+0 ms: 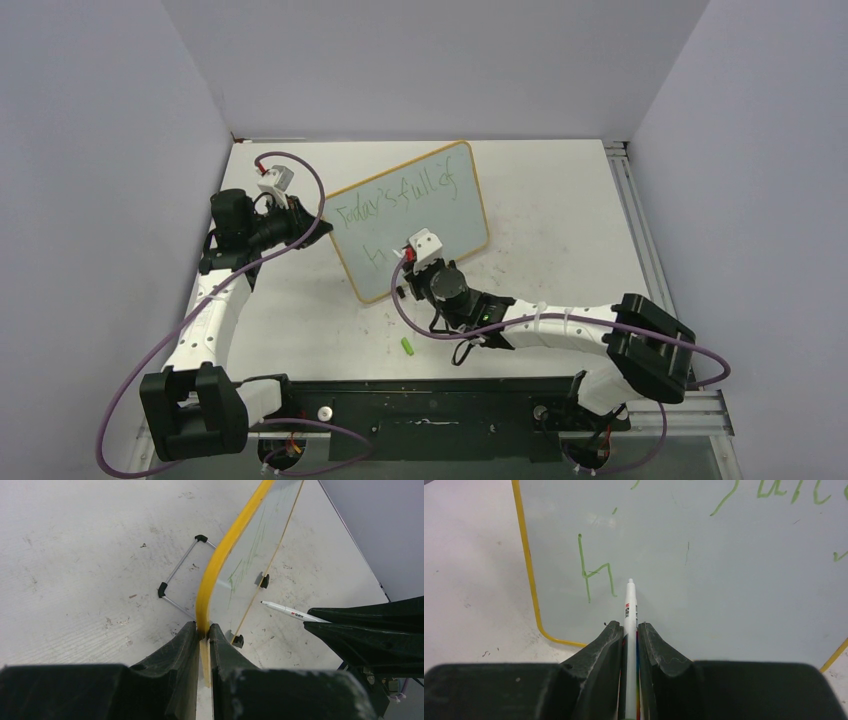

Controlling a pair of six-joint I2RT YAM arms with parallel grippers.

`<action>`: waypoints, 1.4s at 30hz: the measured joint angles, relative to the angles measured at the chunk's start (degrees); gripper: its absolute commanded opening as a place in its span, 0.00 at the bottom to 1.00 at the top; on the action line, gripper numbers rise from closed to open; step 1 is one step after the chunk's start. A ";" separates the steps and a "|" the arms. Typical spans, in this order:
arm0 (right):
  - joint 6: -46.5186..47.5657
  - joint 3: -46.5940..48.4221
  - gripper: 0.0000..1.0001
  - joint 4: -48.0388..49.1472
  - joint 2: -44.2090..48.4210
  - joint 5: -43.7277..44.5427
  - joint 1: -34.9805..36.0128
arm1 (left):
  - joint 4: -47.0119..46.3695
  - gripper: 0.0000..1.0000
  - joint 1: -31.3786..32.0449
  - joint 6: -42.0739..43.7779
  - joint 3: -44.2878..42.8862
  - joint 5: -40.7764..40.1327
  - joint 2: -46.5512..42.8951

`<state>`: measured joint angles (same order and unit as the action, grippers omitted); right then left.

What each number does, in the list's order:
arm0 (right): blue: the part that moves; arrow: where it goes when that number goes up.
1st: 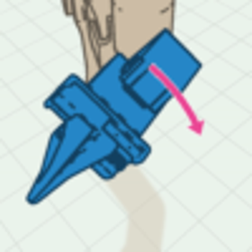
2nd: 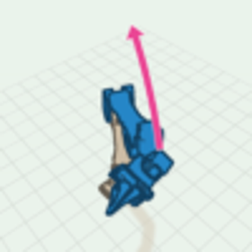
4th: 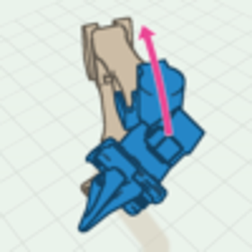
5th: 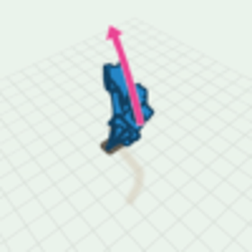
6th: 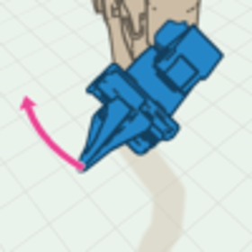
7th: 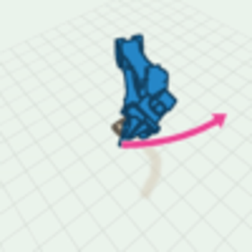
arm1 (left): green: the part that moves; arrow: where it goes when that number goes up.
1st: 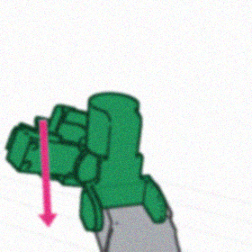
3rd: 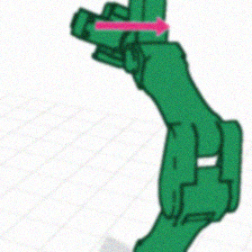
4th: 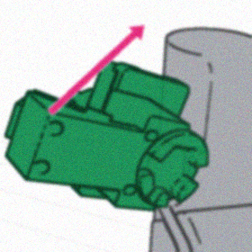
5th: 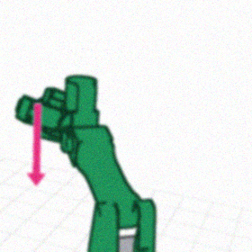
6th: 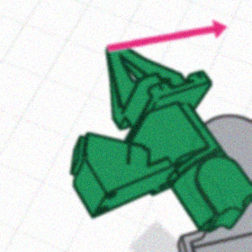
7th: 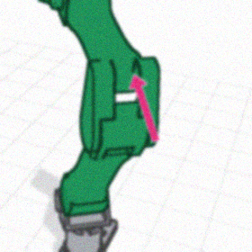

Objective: Write a sentence on the whiteboard

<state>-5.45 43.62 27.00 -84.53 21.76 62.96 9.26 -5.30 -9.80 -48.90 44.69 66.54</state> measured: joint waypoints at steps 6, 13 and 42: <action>0.28 0.11 0.05 0.31 0.33 -0.35 -1.62 | 0.00 0.00 0.00 0.02 0.00 0.11 0.00; 0.46 1.29 0.05 0.39 -0.96 -1.64 -2.67 | 0.00 0.00 0.00 0.02 0.00 0.11 0.00; 0.02 0.90 0.05 -0.02 -3.45 -4.70 -2.43 | 0.02 0.00 -0.02 0.02 0.00 -0.11 0.00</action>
<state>-5.43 44.51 26.98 -87.99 17.06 60.53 9.28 -5.32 -9.78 -48.90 44.58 66.54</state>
